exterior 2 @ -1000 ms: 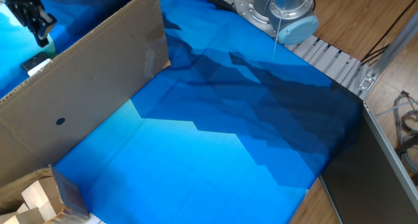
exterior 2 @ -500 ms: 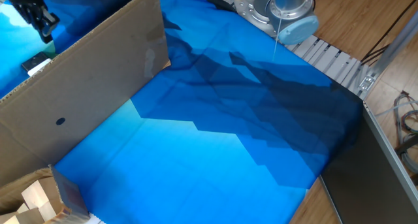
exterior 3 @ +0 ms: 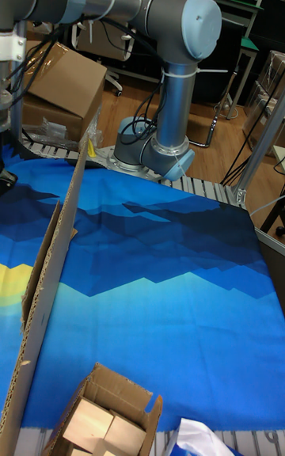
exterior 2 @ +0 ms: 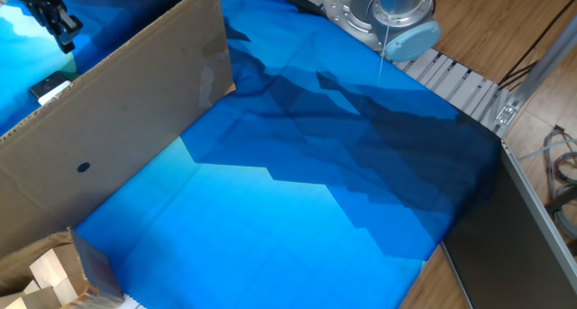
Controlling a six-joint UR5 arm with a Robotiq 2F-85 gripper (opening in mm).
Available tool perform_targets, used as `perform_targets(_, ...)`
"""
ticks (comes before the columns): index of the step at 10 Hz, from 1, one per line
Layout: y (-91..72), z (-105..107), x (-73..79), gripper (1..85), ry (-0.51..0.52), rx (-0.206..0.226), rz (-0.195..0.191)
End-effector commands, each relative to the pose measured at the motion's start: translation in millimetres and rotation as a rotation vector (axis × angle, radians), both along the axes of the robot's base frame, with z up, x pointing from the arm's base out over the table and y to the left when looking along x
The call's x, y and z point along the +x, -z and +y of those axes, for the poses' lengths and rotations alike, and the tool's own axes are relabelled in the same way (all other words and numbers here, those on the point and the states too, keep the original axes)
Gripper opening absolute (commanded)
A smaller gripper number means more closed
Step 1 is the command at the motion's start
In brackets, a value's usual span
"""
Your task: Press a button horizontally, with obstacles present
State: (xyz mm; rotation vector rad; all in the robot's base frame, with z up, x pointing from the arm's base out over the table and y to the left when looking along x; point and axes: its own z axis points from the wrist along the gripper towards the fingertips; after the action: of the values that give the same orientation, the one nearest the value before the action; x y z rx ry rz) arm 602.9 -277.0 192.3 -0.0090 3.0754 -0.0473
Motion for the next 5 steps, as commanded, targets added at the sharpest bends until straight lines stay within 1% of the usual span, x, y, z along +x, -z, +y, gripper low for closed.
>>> perform_targets(1, 21.8, -2.5, 13.2, 1.0, -0.033, 0.043, 0.006)
perform_targets(2, 37.6, -3.3, 21.2, 1.0, -0.030, 0.059, 0.001)
perform_targets(3, 54.0, -7.7, 29.1, 1.0, -0.035, 0.052, -0.008)
perform_targets(4, 69.5, -6.9, 36.4, 1.0, -0.036, 0.056, -0.019)
perform_targets(5, 84.6, -5.0, 43.0, 1.0, -0.032, 0.046, -0.034)
